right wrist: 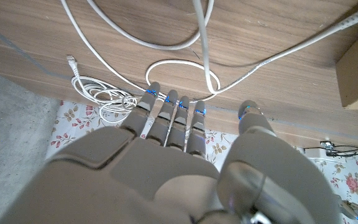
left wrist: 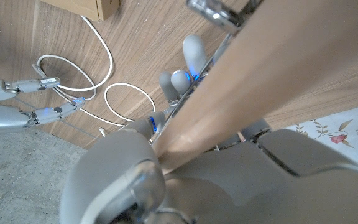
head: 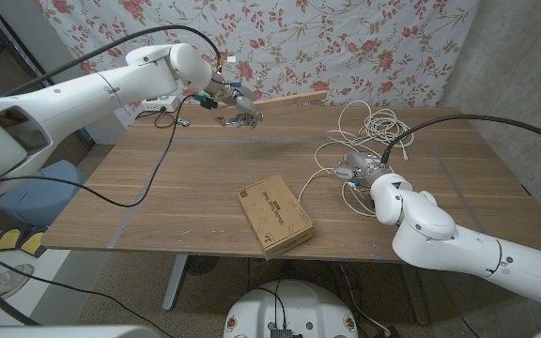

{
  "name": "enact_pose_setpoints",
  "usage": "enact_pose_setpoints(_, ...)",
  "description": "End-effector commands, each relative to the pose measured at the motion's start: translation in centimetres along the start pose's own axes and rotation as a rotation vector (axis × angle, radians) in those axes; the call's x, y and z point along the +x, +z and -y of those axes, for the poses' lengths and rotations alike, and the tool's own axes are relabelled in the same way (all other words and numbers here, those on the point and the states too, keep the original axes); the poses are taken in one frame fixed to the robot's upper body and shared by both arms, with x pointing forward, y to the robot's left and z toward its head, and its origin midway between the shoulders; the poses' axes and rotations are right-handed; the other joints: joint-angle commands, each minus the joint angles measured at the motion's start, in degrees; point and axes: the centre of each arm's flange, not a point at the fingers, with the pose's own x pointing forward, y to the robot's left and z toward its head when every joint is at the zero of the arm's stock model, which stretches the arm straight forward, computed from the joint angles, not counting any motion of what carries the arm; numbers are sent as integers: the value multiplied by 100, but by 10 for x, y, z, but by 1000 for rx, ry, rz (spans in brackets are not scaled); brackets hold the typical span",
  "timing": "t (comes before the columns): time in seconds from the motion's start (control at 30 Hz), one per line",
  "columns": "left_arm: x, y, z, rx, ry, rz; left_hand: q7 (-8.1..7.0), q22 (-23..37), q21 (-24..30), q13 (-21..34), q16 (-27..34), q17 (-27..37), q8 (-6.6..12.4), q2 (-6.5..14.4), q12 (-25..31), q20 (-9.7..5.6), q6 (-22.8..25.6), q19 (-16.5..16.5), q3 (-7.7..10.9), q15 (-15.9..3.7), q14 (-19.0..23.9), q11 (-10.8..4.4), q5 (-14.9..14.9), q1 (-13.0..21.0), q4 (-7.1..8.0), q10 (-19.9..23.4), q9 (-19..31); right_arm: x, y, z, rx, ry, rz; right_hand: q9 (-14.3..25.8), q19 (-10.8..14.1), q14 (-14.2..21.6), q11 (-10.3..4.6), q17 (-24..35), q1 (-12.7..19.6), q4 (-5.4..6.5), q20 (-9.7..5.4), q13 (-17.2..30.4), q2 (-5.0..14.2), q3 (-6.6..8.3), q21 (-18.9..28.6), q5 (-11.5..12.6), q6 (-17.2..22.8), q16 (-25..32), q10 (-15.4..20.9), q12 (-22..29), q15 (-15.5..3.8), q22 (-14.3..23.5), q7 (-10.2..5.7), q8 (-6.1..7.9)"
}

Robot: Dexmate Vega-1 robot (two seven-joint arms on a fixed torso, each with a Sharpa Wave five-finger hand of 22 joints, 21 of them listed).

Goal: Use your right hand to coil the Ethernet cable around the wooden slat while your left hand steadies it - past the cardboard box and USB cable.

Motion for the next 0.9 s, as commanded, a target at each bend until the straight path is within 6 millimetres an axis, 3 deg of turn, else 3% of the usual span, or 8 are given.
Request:
enact_pose_setpoints(0.03, 2, -1, 0, -2, 2, 2, 48, -467, 54, 511, 2480, 6, 25, -4, 2987, -13, 0, -36, 60, -666, 1151, -229, 2, -54, 1, 178, -12, 11, 4, -4, -83, 60, -43, 25, 164, 212, -33, 41, 239, -75, -17, 32, 7, 24, 88, 80, 217, 105, 213, 69, -199, 33, -46, 72)
enact_pose_setpoints(0.37, 3, 1, -2, 1, 3, 11, 57, -518, 93, 510, 2516, -44, 60, -7, 2992, -15, -12, -51, 107, -662, 1122, -225, -15, -103, -1, 192, -32, 20, 5, -10, -117, 81, -54, 23, 454, 517, -114, 124, 660, -134, -148, 34, 62, 75, 191, 170, 456, 276, 516, 145, -342, 38, -126, 95)
enact_pose_setpoints(0.53, 5, 1, -2, 0, -5, 8, 53, -518, 120, 510, 2532, -56, 72, -8, 2992, -16, -19, -63, 125, -675, 1119, -215, -22, -121, -2, 186, -42, 21, 9, -12, -135, 48, -46, 19, 960, 1270, -260, 385, 1409, -144, -391, 41, 243, 169, 404, 237, 1033, 758, 1107, 309, -680, 59, -280, 195)
enact_pose_setpoints(0.6, 5, 1, -2, 0, -5, 9, 47, -539, 117, 510, 2527, -74, 77, -8, 2990, -15, -22, -58, 131, -671, 1114, -220, -25, -127, -2, 180, -43, 23, 9, -12, -148, 49, -50, 19, 1238, 1699, -375, 632, 1869, -125, -486, 49, 459, 242, 571, 223, 1446, 1106, 1502, 422, -850, 97, -390, 266)
enact_pose_setpoints(0.67, 5, 1, -2, -2, -3, 9, 36, -534, 133, 510, 2546, -71, 80, -9, 2989, -16, -33, -72, 140, -690, 1125, -213, -28, -137, -2, 177, -51, 24, 9, -13, -154, 46, -57, 16, 1315, 1907, -404, 834, 2165, -145, -524, 51, 559, 280, 653, 201, 1642, 1332, 1666, 460, -948, 125, -392, 286)
enact_pose_setpoints(0.77, 5, 1, -3, 1, -4, 6, 49, -571, 134, 510, 2549, -97, 90, -11, 2990, -8, -38, -69, 155, -679, 1121, -227, -34, -153, -3, 179, -58, 27, 8, -14, -151, 45, -60, 15, 1328, 2283, -429, 1177, 2746, -154, -556, 57, 723, 453, 763, 160, 1851, 1702, 1907, 497, -1044, 168, -428, 270)
enact_pose_setpoints(0.8, 6, 0, -3, 1, -5, 5, 47, -552, 150, 510, 2566, -77, 103, -13, 2987, -9, -44, -80, 158, -685, 1117, -228, -35, -157, -3, 168, -42, 28, 8, -14, -149, 43, -59, 15, 1334, 2379, -444, 1251, 2836, -120, -589, 58, 764, 495, 790, 146, 1925, 1781, 1938, 494, -1043, 177, -442, 278)
enact_pose_setpoints(0.9, 8, 0, -2, 2, -10, 3, 43, -596, 154, 510, 2587, -71, 111, -13, 2988, -10, -42, -82, 179, -688, 1103, -222, -42, -178, -3, 167, -69, 30, 7, -13, -139, 40, -51, 15, 1407, 2738, -487, 1431, 2891, 173, -787, 73, 841, 618, 951, 91, 2163, 1955, 2154, 517, -1000, 258, -409, 283)
